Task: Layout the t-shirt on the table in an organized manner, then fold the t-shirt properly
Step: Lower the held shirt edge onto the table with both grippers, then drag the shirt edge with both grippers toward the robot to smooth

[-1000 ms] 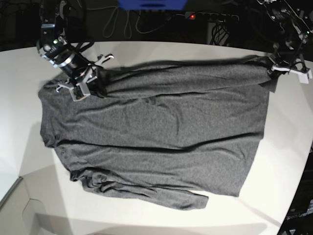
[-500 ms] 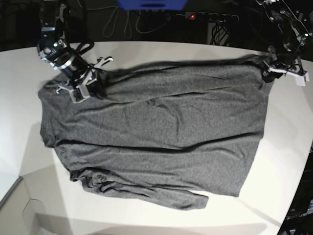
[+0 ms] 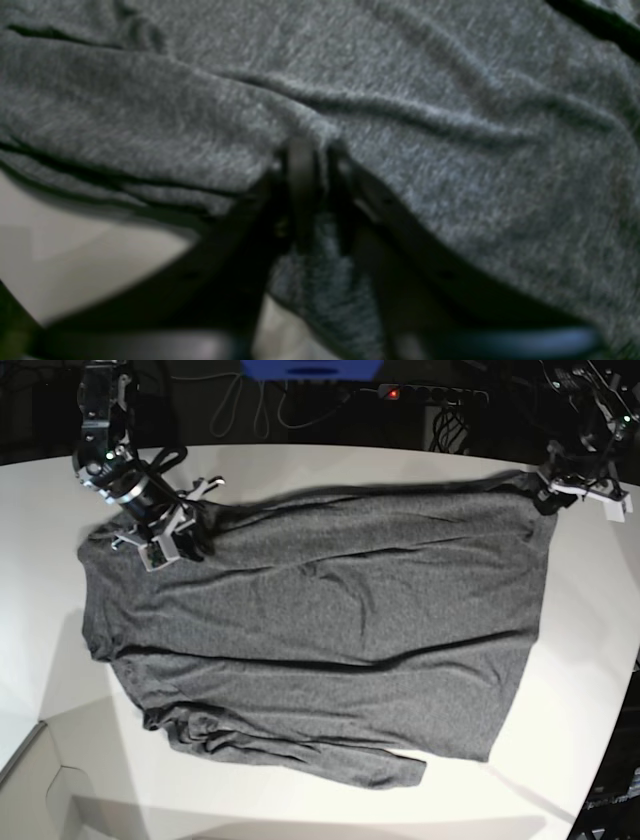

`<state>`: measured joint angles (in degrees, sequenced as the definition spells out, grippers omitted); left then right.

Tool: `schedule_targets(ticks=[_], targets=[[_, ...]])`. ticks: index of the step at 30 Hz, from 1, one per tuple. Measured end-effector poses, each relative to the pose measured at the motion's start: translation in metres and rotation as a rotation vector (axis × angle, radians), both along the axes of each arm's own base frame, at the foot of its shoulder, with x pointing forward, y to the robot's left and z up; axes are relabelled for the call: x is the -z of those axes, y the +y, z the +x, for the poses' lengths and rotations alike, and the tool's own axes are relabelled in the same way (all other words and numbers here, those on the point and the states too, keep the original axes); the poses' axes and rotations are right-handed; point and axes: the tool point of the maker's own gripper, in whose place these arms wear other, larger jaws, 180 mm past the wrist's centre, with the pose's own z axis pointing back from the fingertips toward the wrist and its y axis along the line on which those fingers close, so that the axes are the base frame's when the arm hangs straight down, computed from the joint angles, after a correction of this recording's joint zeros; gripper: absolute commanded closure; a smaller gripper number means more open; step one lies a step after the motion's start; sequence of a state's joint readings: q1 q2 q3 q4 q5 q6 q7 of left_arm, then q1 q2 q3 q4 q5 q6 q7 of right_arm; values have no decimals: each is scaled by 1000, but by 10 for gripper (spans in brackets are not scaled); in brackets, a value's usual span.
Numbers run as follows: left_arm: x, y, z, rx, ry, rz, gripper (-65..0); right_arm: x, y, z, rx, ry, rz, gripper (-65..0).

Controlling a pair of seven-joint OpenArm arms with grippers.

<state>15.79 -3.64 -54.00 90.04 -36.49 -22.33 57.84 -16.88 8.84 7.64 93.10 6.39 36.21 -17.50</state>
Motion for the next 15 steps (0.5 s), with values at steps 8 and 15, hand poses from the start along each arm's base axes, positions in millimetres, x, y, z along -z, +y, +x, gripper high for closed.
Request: schedule_targets(ticks=[8,15], targets=[[1,0,-3,0,3,-1,-496,1,0,-1,0,3,1,-252],[3,-11,1,-12,-28,-29,-515,1,1,-1,2,3,2,-251]])
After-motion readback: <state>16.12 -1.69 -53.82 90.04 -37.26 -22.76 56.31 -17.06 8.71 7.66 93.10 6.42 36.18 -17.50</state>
